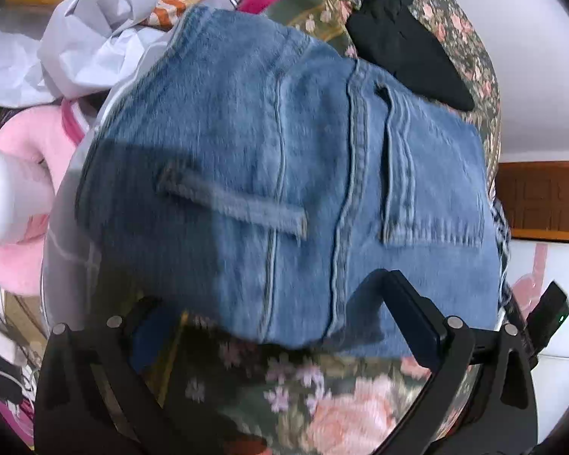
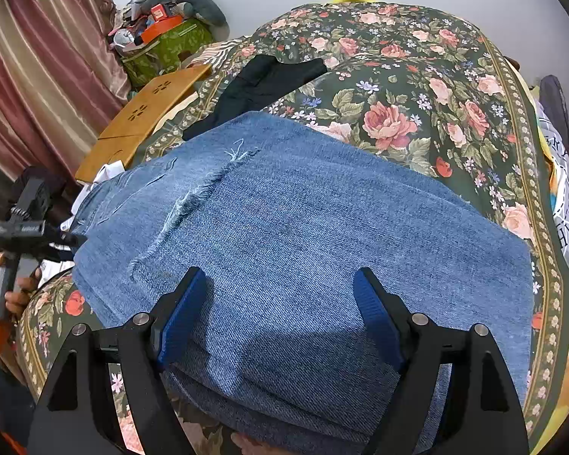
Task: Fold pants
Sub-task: 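Grasp the jeans waist edge with the left gripper and lift it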
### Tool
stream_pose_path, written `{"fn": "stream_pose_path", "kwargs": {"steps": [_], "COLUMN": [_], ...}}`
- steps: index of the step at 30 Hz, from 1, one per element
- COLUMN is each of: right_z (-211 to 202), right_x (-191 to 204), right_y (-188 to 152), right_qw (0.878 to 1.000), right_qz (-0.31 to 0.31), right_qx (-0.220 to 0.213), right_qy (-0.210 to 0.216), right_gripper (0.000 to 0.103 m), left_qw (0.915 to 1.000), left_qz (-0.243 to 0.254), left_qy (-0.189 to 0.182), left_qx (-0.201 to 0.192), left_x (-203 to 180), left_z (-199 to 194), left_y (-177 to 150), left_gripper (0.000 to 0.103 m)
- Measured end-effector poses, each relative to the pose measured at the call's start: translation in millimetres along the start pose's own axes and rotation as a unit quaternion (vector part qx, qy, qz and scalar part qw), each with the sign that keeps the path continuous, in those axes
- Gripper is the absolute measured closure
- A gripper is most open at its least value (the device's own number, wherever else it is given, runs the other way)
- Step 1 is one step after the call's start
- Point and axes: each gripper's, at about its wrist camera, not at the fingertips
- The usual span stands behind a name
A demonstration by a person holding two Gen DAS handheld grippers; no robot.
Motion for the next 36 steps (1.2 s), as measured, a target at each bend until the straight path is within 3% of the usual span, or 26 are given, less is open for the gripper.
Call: {"fn": "stream_pose_path", "kwargs": {"steps": [5,8,11,15,19,25,31,36], "right_z": [1,2,1,-3,-19,-59,-75,-63], "right_x": [0,0,0,-3,-17,-48,-104,-136], "right_y": [0,0,0,1,0,-7,-25,-35], "right_qw": [1.0,1.0,1.0,1.0,0.998,0.996,0.987,0.985], "right_qz": [0.001,0.002,0.005,0.016,0.053,0.076,0.145,0.167], "right_qx": [0.0,0.0,-0.001,-0.004,-0.007,-0.055,-0.07,-0.038], "right_qy": [0.002,0.002,0.004,0.006,0.028,0.005,-0.008,-0.001], "right_gripper": [0.025,0.025,0.025,0.028,0.028,0.028,0.028,0.025], "left_qw": [0.9984,0.9961,0.9884,0.9697,0.956,0.9111,0.8752,0.8386], "left_qz": [-0.013,0.009,0.054,0.112,0.147,0.204,0.271,0.355], "left_qy": [0.012,0.029,0.088,0.167,0.202,0.281,0.291,0.287], "left_qx": [-0.053,-0.082,-0.112,-0.138,-0.154,-0.221,-0.275,-0.297], "left_x": [10,-2,-26,-56,-69,-124,-211,-307], "left_z": [-13,-18,-27,-45,-70,-125,-150,-140], "left_y": [7,11,15,18,19,14,17,16], "left_gripper": [0.045,0.059,0.071,0.075,0.077,0.081,0.082,0.082]}}
Point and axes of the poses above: each gripper's, at about its wrist camera, not at the fingertips, and z roughly the way its jaws point, x to its left, y to its top, and after that the axes turned 15 degrees about z, right-handed
